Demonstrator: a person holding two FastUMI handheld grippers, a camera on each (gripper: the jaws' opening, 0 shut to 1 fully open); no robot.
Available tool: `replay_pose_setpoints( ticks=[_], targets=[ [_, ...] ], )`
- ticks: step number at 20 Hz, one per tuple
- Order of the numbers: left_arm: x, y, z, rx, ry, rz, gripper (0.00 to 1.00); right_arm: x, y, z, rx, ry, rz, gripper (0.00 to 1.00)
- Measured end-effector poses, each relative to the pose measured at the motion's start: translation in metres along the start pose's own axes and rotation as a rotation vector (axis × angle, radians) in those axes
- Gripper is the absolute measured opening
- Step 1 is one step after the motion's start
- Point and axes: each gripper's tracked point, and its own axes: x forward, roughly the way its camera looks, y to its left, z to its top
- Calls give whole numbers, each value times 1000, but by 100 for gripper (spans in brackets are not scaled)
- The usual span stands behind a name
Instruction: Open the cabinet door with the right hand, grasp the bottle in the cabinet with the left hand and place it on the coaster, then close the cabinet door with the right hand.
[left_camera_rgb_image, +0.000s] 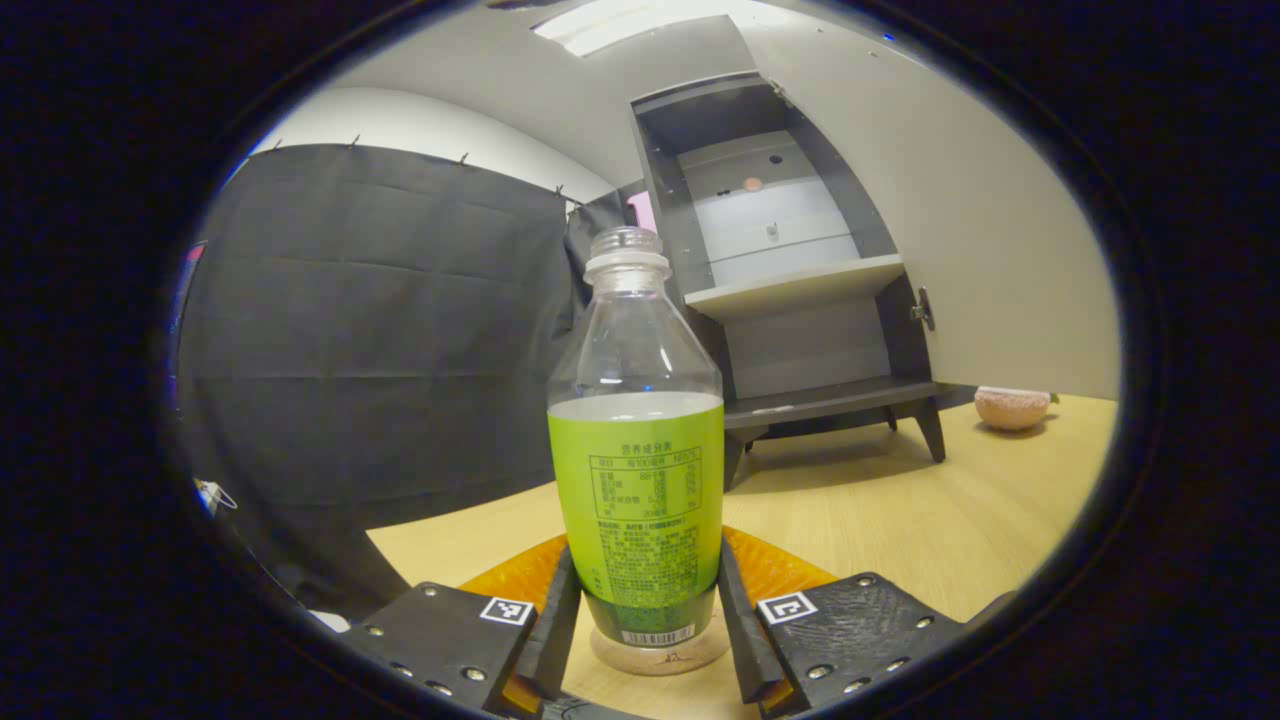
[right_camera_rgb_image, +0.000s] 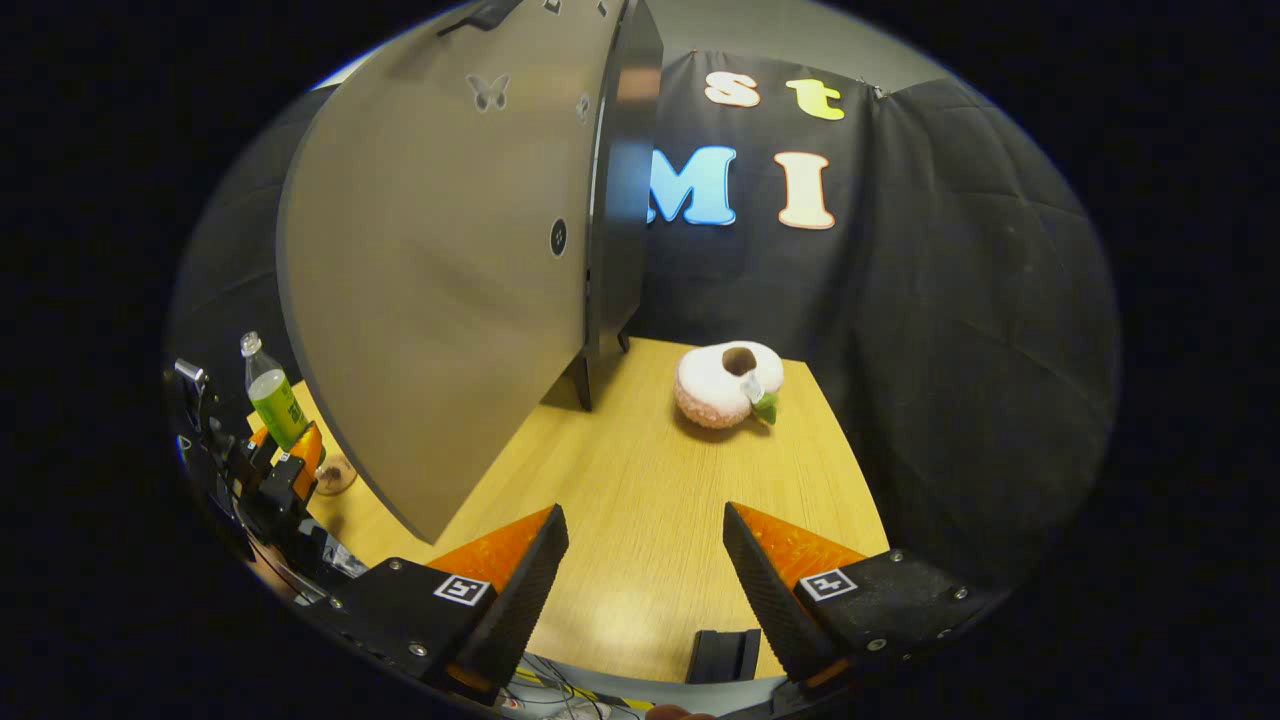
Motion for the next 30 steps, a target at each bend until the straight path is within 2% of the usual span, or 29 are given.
replay_pose_setpoints(
  ticks=[1,4,5,6,7,8,10,11,13,15,16,17,20,22,23,24,25,26,29,30],
  targets=[
    [1,0,-5,-17,4,-1,70,-1,3,-10,-11,17,2,96],
    [3,-1,-18,-48,51,-7,63,-7,6,-10,-50,14,-3,97],
    [3,0,-18,-64,52,2,72,-8,7,-4,-69,-2,-4,96],
    [5,1,-16,-85,38,6,67,-9,10,2,-79,-16,0,96],
    [5,-2,-20,-98,43,7,72,-8,12,5,-88,-29,8,95],
    [5,-2,-21,-97,45,9,68,-7,16,7,-96,-33,16,95],
    [9,-1,-29,-73,70,4,73,-7,20,0,-106,-24,37,96],
    [9,-4,-31,-72,80,-6,72,-7,19,-2,-103,-17,40,96],
    [13,-2,-28,-72,72,-5,87,-7,23,-6,-88,-3,44,96],
    [12,-2,-24,-78,63,-22,87,-6,28,-10,-87,6,54,96],
    [11,-2,-23,-79,64,-28,90,-6,31,-13,-90,17,65,96],
    [12,-2,-21,-80,62,-33,84,-7,33,-16,-91,22,72,96],
    [10,2,-18,-78,68,-35,90,-10,35,-16,-76,29,78,96],
    [8,1,-14,-75,71,-43,90,-11,33,-14,-74,29,68,96],
    [7,2,-10,-72,66,-43,87,-12,30,-12,-73,25,59,96],
    [5,3,-4,-71,59,-45,90,-13,28,-7,-78,17,49,96],
    [5,3,2,-73,52,-47,87,-15,27,-5,-82,10,47,96],
    [4,4,9,-73,48,-51,90,-16,25,-2,-89,5,42,96],
    [0,8,31,-75,33,-55,90,-23,21,6,-104,-22,28,96],
    [-3,12,37,-75,33,-52,87,-27,19,10,-114,-35,20,96]
  ],
)
